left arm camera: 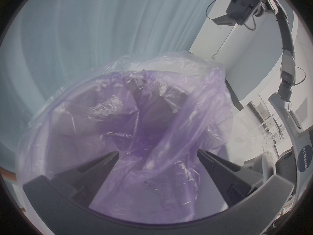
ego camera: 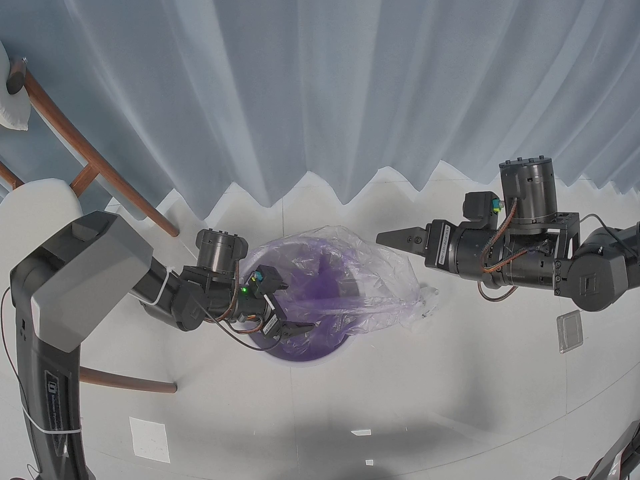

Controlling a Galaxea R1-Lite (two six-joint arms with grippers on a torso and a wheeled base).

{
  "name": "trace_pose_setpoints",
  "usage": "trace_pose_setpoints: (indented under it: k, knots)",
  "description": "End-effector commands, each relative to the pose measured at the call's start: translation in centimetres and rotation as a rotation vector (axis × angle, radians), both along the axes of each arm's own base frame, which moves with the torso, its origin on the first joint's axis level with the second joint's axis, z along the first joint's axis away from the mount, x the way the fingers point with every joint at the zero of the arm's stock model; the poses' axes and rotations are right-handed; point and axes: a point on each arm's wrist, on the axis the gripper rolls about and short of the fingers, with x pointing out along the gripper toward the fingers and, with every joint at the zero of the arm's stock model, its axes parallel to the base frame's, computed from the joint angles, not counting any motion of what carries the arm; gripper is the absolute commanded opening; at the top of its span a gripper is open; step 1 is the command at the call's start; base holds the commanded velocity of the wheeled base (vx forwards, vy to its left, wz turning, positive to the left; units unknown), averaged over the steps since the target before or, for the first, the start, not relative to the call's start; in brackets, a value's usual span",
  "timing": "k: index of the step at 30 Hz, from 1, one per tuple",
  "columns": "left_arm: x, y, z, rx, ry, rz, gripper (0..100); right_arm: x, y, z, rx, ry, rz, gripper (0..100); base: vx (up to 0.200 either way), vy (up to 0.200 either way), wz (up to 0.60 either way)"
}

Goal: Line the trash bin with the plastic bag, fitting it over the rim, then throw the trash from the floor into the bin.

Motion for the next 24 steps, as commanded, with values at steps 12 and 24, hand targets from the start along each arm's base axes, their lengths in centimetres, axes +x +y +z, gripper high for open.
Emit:
trace_pose_setpoints:
  k: [12, 24]
  knots:
    - [-0.6, -0.1, -0.2, -0.006, 0.041, -0.031, 0, -0.3, -0.2, -0.1, -0.003, 0.005, 0.0, 100, 0.0, 0.0, 0.0]
    - [-6.4, 0.2, 3.3, 0.015, 0.097, -0.082, 0, -1.0, -0.6, -0.2, -0.006, 0.01, 0.0, 100, 0.0, 0.0, 0.0]
